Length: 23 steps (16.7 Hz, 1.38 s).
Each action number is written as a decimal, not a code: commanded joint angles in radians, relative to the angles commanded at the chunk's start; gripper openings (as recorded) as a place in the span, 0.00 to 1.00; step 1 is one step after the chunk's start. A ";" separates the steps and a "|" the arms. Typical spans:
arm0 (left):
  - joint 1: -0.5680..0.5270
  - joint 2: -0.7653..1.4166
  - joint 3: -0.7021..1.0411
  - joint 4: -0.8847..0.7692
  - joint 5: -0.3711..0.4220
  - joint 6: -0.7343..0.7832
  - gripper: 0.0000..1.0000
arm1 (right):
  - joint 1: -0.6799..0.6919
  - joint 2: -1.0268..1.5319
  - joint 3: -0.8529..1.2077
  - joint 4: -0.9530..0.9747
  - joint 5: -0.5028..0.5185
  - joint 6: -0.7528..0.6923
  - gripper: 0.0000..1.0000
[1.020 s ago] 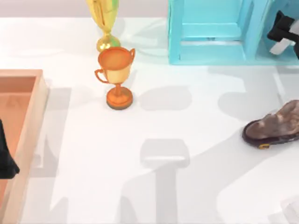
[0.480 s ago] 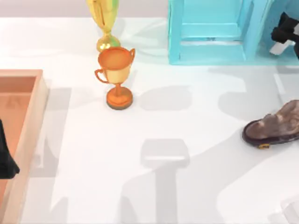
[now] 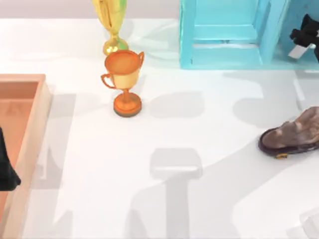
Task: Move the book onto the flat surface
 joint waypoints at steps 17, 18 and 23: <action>0.000 0.000 0.000 0.000 0.000 0.000 1.00 | -0.002 -0.278 -0.145 -0.151 -0.008 0.005 0.00; 0.000 0.000 0.000 0.000 0.000 0.000 1.00 | -0.003 -0.329 -0.163 -0.170 -0.010 0.003 0.00; 0.000 0.000 0.000 0.000 0.000 0.000 1.00 | -0.004 -0.533 -0.255 -0.268 -0.019 0.003 0.00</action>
